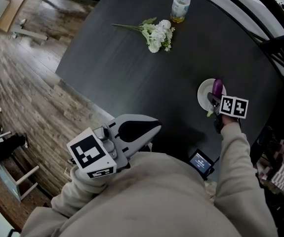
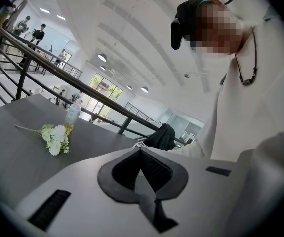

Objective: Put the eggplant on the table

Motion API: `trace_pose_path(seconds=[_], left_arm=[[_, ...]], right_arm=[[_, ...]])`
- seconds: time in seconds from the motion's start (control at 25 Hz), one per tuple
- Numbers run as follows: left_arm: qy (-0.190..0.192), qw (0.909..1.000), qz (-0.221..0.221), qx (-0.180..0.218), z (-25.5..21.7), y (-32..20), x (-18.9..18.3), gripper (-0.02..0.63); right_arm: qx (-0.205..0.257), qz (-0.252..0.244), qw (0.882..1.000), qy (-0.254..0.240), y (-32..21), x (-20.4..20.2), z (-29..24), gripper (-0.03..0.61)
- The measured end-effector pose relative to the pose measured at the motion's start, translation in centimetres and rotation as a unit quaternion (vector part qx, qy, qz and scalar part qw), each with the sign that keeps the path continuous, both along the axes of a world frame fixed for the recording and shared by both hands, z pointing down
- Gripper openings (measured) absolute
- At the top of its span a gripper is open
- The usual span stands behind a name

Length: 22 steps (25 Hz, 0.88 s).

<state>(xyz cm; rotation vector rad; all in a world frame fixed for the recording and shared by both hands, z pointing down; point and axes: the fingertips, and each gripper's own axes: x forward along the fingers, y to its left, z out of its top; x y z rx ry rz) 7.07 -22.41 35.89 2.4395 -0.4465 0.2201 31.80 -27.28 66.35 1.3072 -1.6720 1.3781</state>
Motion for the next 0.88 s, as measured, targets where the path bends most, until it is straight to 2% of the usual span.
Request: trace_pose_path(seconds=[0.6,0.76,0.88], left_arm=[[-0.002,0.9999,0.009,-0.005,0.2,0.2,-0.4,0.005],[-0.005,0.9999,0.01,-0.005,0.2,0.0,-0.8,0.005],[-0.006,1.0,0.002,-0.006,0.1,-0.7,-1.5,0.005]], right_arm=[[-0.019,0.007,1.0,0.019,0.3,0.4,1.0,0.241],[-0.021,-0.009,0.999,0.043,0.2,0.6,1.0,0.25],[-0.023,-0.045,0.996,0.075,0.3,0.6,1.0,0.262]])
